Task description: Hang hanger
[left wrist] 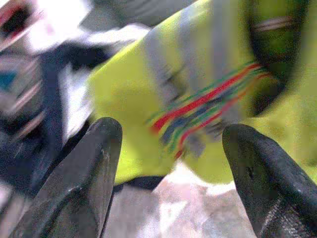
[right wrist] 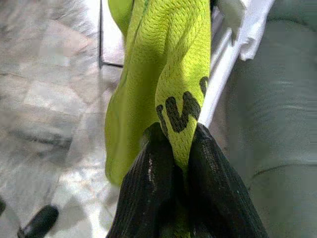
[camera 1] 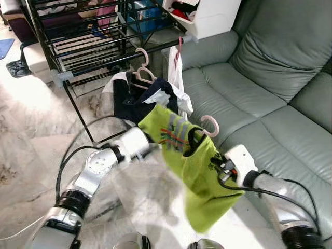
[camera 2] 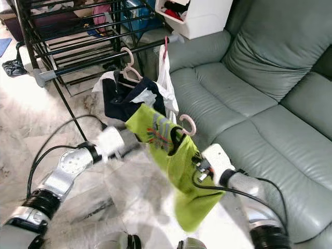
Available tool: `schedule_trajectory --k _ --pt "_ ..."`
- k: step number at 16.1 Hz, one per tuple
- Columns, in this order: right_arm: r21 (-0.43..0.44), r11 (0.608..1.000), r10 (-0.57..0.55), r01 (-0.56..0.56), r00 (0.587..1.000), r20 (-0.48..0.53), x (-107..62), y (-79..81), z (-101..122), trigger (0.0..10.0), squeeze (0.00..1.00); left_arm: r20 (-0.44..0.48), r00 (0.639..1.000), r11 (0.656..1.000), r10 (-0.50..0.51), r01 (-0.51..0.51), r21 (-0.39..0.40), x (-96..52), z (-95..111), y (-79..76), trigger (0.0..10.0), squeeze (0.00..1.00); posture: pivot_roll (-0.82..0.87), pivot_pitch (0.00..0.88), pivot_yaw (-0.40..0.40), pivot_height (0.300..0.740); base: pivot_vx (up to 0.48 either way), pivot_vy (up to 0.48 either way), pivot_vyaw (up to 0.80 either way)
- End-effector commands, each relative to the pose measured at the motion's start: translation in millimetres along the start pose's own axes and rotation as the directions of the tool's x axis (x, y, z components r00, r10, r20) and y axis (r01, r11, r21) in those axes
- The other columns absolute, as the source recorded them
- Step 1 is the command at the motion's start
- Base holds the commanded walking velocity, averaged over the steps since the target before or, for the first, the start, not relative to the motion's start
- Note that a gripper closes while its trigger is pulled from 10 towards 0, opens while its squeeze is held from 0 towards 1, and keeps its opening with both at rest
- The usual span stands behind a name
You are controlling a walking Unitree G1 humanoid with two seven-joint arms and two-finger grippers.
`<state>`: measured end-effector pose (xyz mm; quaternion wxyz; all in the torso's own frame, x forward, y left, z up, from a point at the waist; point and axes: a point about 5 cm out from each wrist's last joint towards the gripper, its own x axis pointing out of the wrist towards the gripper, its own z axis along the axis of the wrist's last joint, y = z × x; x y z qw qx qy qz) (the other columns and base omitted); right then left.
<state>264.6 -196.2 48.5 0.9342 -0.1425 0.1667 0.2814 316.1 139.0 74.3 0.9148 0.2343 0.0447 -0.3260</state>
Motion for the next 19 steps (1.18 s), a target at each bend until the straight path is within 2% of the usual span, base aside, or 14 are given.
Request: schedule_trajectory --k 1,2,5,7,10,15,19 --pt "-0.012 0.999 -0.039 0.040 0.996 0.074 4.4 -2.4 20 10.0 0.00 -0.053 0.991 0.984 0.126 -0.132 -0.122 -6.8 -12 7.2 10.0 1.00 -0.06 0.007 0.028 0.740 0.000 0.000 0.00" --pt "-0.027 0.999 -0.042 0.045 0.995 0.096 8.2 4.2 27 10.0 0.00 -0.088 0.973 0.956 0.212 -0.225 -0.188 -10.0 -20 8.8 10.0 0.00 -0.05 0.007 0.026 0.740 0.000 0.000 0.00" --pt "-0.020 0.999 -0.022 0.025 0.992 0.121 22.0 24.9 37 10.0 0.00 -0.141 0.916 0.868 0.375 -0.400 -0.295 -12.4 -26 15.5 10.0 0.00 -0.05 0.002 0.020 0.740 0.000 0.000 0.00" --pt "-0.014 1.000 0.007 -0.006 0.991 0.130 29.2 39.1 42 10.0 0.00 -0.158 0.894 0.834 0.420 -0.449 -0.320 -11.1 -24 18.7 10.0 0.00 -0.05 0.000 0.013 0.740 0.000 0.000 0.40" --pt "-0.018 0.999 0.052 -0.050 0.988 0.148 35.7 53.3 50 10.0 0.00 -0.167 0.880 0.816 0.445 -0.475 -0.328 -9.2 -21 20.6 10.0 0.00 -0.05 0.000 0.015 0.740 0.000 0.000 0.80" --pt "-0.016 1.000 0.015 -0.013 0.992 0.123 39.1 48.9 49 10.0 0.00 -0.173 0.866 0.802 0.469 -0.499 -0.328 -6.2 -19 23.8 10.0 0.00 -0.05 0.000 0.017 0.740 0.000 0.361 0.67" --pt "-0.019 0.997 -0.074 0.076 0.991 0.110 43.6 39.0 50 10.0 0.00 -0.158 0.870 0.805 0.468 -0.493 -0.329 -3.0 -15 22.5 10.0 0.00 -0.05 0.000 0.017 0.740 0.131 0.349 0.10"
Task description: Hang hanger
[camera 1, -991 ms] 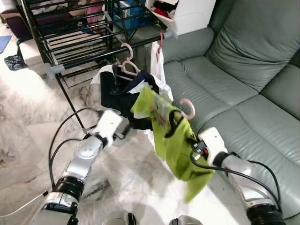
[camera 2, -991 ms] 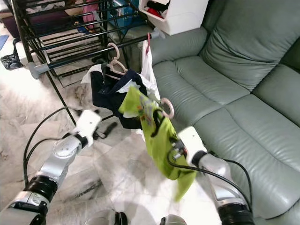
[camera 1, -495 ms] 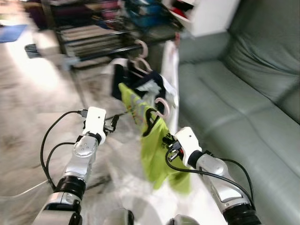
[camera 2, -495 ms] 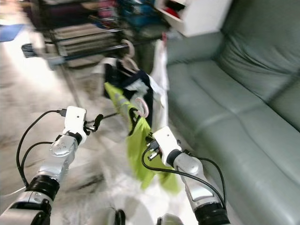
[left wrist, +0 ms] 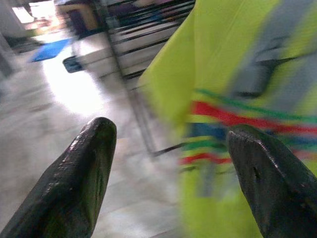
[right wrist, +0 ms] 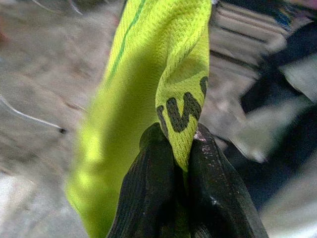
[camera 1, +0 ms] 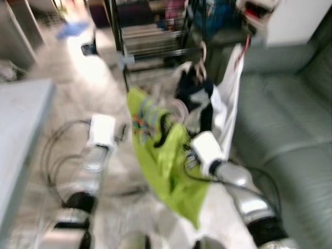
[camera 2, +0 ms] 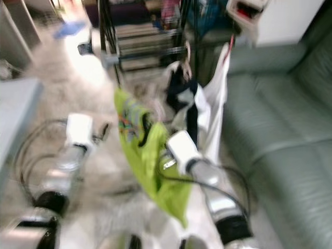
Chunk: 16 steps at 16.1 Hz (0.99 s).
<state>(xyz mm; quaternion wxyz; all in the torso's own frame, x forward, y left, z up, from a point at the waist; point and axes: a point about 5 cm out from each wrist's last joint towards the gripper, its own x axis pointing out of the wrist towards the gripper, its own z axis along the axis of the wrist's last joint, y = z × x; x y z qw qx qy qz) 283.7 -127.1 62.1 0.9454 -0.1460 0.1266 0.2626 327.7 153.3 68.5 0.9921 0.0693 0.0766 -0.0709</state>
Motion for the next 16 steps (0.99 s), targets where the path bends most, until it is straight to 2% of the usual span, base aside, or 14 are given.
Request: schedule_trajectory --k 1,6,9,16 --pt "0.000 0.999 -0.053 0.053 0.998 0.035 2.8 -7.3 9 10.0 0.00 0.004 1.000 1.000 0.018 -0.018 0.014 -0.5 2 9.5 10.0 0.00 -0.05 0.000 0.017 0.740 0.334 0.330 0.00" --pt "-0.026 0.982 -0.183 0.185 0.982 0.052 6.0 -30.5 15 10.0 0.00 0.010 1.000 1.000 0.014 -0.014 0.006 0.8 3 7.7 10.0 0.00 -0.05 0.000 0.013 0.740 0.358 0.319 0.00" --pt "-0.028 0.961 -0.272 0.274 0.960 0.058 7.4 -41.2 18 10.0 0.00 0.022 1.000 1.000 -0.007 0.007 0.001 1.2 6 3.7 10.0 0.00 -0.05 0.000 0.014 0.740 0.457 0.000 0.00" --pt "-0.015 0.970 -0.239 0.241 0.968 0.075 20.4 -36.0 25 10.0 0.00 0.018 1.000 1.000 -0.008 0.008 -0.020 1.1 6 3.7 10.0 0.00 -0.05 0.002 0.016 0.740 0.447 0.000 0.00"
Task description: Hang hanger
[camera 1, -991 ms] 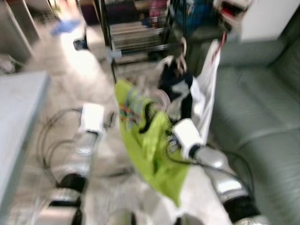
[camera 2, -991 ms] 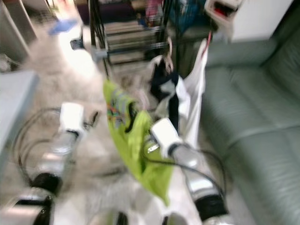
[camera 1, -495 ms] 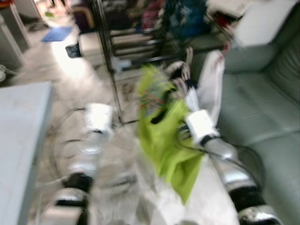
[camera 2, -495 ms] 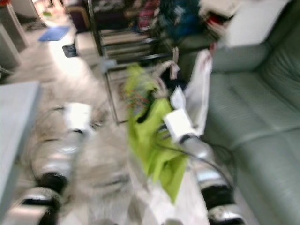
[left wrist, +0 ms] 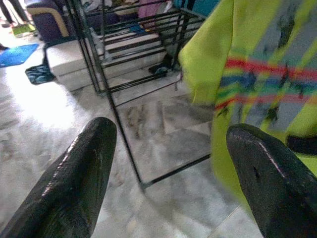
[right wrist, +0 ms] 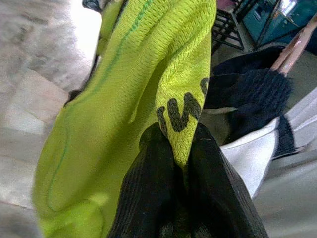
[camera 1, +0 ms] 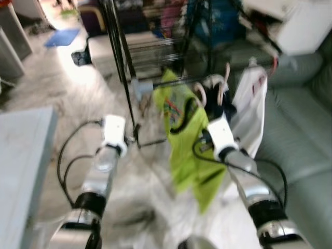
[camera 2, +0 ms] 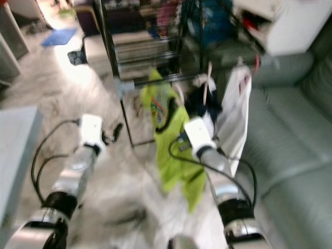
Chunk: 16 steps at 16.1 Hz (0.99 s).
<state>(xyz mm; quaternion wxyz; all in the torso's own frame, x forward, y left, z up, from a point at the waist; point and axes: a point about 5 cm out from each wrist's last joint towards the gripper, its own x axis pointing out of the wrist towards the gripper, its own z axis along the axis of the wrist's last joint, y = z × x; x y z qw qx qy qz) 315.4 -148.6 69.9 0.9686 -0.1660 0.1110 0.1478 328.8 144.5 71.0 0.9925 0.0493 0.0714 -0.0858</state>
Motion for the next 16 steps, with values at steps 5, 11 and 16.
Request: schedule_trajectory --k 5,11,16 --pt "0.022 0.995 0.095 -0.097 0.992 0.086 17.1 22.4 29 10.0 0.00 -0.008 0.998 0.998 0.061 -0.060 0.036 -2.0 1 14.2 10.0 0.00 -0.03 0.006 0.011 0.740 0.139 0.112 0.00" --pt "0.058 0.976 0.205 -0.209 0.977 0.065 22.0 58.9 29 10.0 0.00 -0.026 0.990 0.989 0.138 -0.136 0.058 -16.3 -8 27.2 10.0 0.00 0.01 0.012 0.011 0.740 0.000 0.000 0.00" --pt "0.123 0.972 0.192 -0.200 0.979 0.076 28.9 72.0 40 10.0 0.00 -0.034 0.987 0.986 0.157 -0.155 0.055 -21.1 -8 35.2 10.0 0.00 0.02 0.010 0.017 0.740 0.000 0.156 0.00"
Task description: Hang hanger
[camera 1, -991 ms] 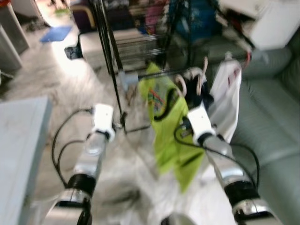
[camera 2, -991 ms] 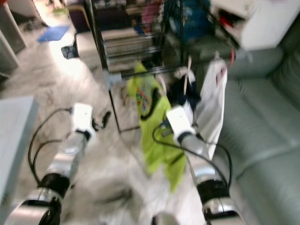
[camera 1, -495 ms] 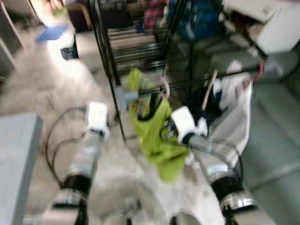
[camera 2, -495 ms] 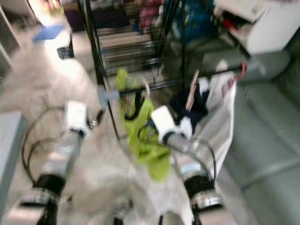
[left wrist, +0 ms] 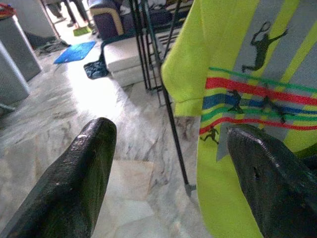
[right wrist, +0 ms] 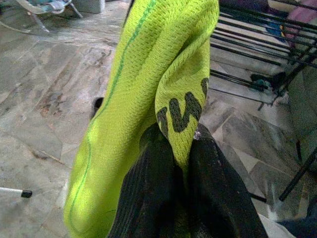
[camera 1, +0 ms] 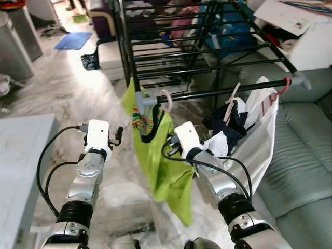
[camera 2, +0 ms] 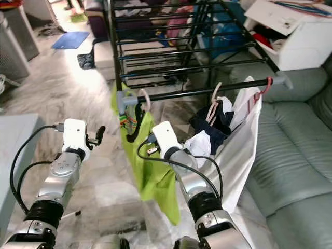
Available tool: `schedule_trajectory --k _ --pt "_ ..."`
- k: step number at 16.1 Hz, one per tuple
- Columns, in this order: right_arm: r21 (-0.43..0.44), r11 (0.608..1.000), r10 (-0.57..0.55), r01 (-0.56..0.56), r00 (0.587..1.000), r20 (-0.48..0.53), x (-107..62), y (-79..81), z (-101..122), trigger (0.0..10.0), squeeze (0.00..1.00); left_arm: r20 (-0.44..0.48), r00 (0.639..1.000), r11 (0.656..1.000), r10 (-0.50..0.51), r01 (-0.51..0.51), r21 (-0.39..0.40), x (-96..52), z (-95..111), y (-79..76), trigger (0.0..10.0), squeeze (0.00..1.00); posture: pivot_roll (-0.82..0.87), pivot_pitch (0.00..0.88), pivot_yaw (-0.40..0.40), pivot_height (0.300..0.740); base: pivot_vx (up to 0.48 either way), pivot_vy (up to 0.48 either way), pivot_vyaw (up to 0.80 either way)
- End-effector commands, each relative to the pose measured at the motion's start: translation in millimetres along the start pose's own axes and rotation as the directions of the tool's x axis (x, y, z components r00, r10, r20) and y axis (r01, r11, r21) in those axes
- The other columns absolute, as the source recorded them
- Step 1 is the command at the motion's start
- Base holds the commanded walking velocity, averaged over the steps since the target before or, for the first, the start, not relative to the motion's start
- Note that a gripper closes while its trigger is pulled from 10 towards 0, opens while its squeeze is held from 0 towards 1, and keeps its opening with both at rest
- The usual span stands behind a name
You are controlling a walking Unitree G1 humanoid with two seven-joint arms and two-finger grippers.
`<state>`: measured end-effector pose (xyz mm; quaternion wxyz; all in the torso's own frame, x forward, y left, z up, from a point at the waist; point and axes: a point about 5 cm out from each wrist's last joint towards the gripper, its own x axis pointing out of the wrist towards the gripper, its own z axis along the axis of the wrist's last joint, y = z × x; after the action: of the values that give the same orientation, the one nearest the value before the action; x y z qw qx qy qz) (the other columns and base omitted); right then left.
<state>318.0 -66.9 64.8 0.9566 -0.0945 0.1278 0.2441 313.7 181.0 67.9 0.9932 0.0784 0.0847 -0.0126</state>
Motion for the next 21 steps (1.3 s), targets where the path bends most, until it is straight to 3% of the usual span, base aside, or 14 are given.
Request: schedule_trajectory --k 1,5,8,13,17,21 --pt "0.038 0.998 -0.052 0.051 0.998 0.024 6.4 -3.6 13 10.0 0.00 0.001 1.000 1.000 0.007 -0.007 0.009 -0.2 2 1.7 10.0 0.00 0.02 0.010 0.017 0.740 0.000 0.461 0.00" --pt "0.159 0.980 -0.112 0.117 0.993 -0.039 12.3 -15.5 12 10.0 0.00 -0.001 1.000 1.000 -0.003 0.003 0.018 -1.3 2 -0.8 10.0 0.00 0.02 0.013 0.018 0.740 0.000 0.000 0.00" --pt "0.170 0.978 -0.096 0.116 0.988 -0.123 18.3 -12.7 6 10.0 0.00 -0.005 1.000 1.000 -0.005 0.006 0.022 -2.1 2 -1.6 10.0 0.00 0.03 0.020 0.018 0.740 0.000 0.000 0.00" --pt "0.300 0.937 -0.099 0.180 0.959 -0.266 16.1 -7.1 -19 10.0 0.00 -0.021 1.000 1.000 -0.003 0.003 0.027 -5.0 -1 -0.5 10.0 0.00 0.04 0.035 0.018 0.740 0.000 0.000 0.00" --pt "0.313 0.932 -0.092 0.182 0.956 -0.280 14.5 -8.6 -24 10.0 0.00 -0.022 1.000 1.000 -0.007 0.008 0.023 -4.6 0 -2.4 10.0 0.00 0.03 0.038 0.020 0.740 0.000 0.000 0.00" --pt "0.264 0.961 -0.031 0.086 0.978 -0.205 22.6 4.6 -8 10.0 0.00 -0.023 1.000 1.000 -0.010 0.010 0.023 -4.2 2 -3.1 10.0 0.00 0.04 0.038 0.020 0.740 0.000 0.000 0.00"
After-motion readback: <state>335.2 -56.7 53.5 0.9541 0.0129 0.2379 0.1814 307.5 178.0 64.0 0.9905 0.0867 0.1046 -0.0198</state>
